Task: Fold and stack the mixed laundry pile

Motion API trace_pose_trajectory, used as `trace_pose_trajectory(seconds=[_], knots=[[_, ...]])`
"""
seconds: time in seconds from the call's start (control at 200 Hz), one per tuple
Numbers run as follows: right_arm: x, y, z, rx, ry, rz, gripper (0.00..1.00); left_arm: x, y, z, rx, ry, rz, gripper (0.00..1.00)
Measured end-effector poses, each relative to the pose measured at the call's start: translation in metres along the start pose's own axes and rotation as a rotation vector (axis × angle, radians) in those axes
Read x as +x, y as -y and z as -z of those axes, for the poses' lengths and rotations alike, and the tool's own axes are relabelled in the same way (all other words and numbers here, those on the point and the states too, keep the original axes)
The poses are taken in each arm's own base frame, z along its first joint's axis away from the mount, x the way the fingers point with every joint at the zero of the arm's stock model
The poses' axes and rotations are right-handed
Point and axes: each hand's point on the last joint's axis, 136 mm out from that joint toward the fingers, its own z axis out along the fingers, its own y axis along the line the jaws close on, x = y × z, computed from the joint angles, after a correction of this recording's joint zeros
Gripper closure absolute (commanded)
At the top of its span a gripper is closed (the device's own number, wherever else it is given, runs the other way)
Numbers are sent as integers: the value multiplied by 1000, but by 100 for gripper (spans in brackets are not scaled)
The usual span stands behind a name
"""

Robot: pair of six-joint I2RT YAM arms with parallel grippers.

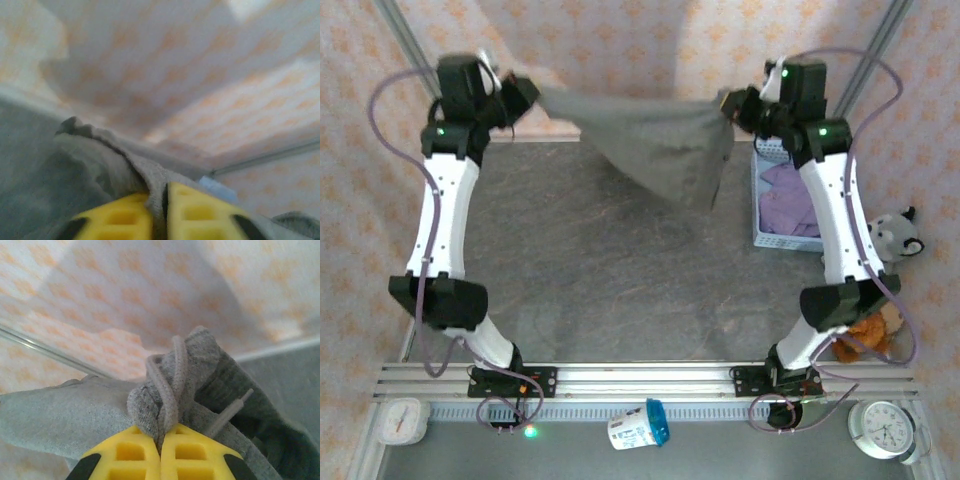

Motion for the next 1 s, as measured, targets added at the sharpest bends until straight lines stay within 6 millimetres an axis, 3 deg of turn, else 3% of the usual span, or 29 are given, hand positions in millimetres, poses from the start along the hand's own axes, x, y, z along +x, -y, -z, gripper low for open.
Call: trace_pose_trajectory(seconds=[0.035,0.08,0.16,0.245,0.335,0.53,0.631,0.841,1.001], knots=[[23,16,-5,24,-54,-17,19,30,-26,-6,-49,-67,23,0],[54,36,-12,54,-128,-43,13,71,-63,-13,-122,-160,55,0],[108,71,-21,105,-246,-97,11,139,-127,-18,-265,-313,116,0],[152,100,-25,162,-329,-159,12,183,-169,-13,-377,-410,164,0],[176,114,-25,207,-366,-188,14,192,-178,-12,-404,-423,178,0],[196,103,-36,273,-356,-106,21,191,-155,-31,-359,-391,107,1],[218,112,-44,328,-371,-101,22,201,-150,-48,-358,-405,74,5],[271,172,-46,504,-400,-197,23,221,-195,-73,-489,-435,85,17],[278,186,-57,528,-369,-252,22,234,-224,-87,-566,-463,93,23]])
